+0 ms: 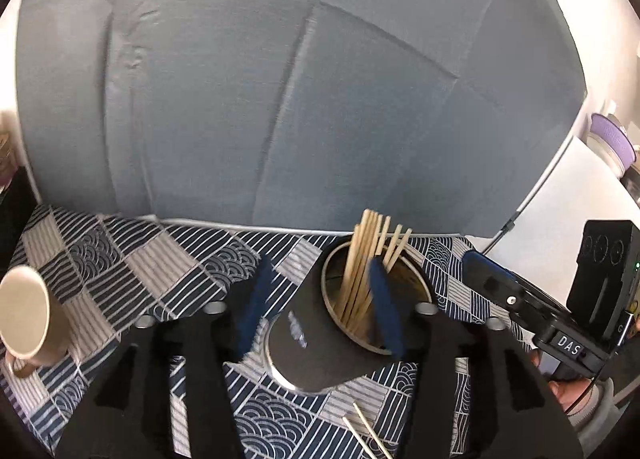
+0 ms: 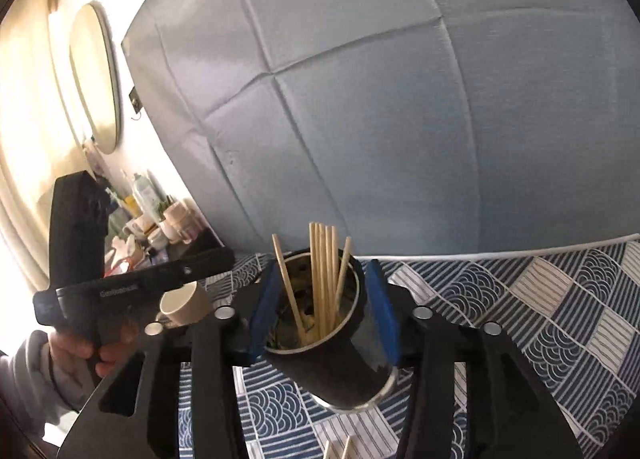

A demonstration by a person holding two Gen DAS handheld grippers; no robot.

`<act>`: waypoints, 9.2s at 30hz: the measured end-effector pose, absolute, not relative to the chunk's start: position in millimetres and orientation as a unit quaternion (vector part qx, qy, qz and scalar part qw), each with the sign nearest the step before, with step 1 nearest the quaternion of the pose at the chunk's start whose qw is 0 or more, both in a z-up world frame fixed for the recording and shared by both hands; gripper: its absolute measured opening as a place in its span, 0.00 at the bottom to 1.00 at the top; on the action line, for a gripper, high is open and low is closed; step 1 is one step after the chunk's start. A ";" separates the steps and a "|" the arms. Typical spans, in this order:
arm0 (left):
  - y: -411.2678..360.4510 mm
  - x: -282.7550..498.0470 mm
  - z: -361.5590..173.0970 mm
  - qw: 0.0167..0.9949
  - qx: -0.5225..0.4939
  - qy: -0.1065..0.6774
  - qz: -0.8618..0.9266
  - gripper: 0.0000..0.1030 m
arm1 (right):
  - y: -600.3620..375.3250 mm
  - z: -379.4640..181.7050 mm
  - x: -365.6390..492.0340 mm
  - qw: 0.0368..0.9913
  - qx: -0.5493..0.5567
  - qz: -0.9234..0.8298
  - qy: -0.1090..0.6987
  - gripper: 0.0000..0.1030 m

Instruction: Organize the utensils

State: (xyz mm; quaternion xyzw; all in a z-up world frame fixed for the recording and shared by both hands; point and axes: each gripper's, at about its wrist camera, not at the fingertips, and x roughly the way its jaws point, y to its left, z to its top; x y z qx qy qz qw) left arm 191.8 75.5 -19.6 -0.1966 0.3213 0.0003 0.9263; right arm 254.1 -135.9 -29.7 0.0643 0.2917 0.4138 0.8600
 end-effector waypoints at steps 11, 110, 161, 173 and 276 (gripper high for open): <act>84.6 162.9 -52.4 0.903 -0.221 0.365 0.052 0.92 | -145.9 -55.3 237.2 0.857 0.031 0.380 0.348 0.80; 55.3 149.2 -58.1 0.848 -0.100 0.513 0.094 0.05 | -203.5 -82.4 233.5 0.815 -0.039 0.313 0.486 0.04; 49.3 242.2 0.4 0.955 -0.137 0.262 -0.023 0.05 | -91.5 -33.7 301.4 0.836 0.093 0.457 0.289 0.05; 52.4 228.5 -13.1 0.955 -0.132 0.266 -0.019 0.05 | -103.0 -39.1 288.0 0.845 0.075 0.435 0.301 0.08; 1.7 -9.2 12.3 0.913 -0.102 0.376 0.119 0.94 | -177.9 8.9 63.5 0.886 -0.037 0.254 0.386 0.92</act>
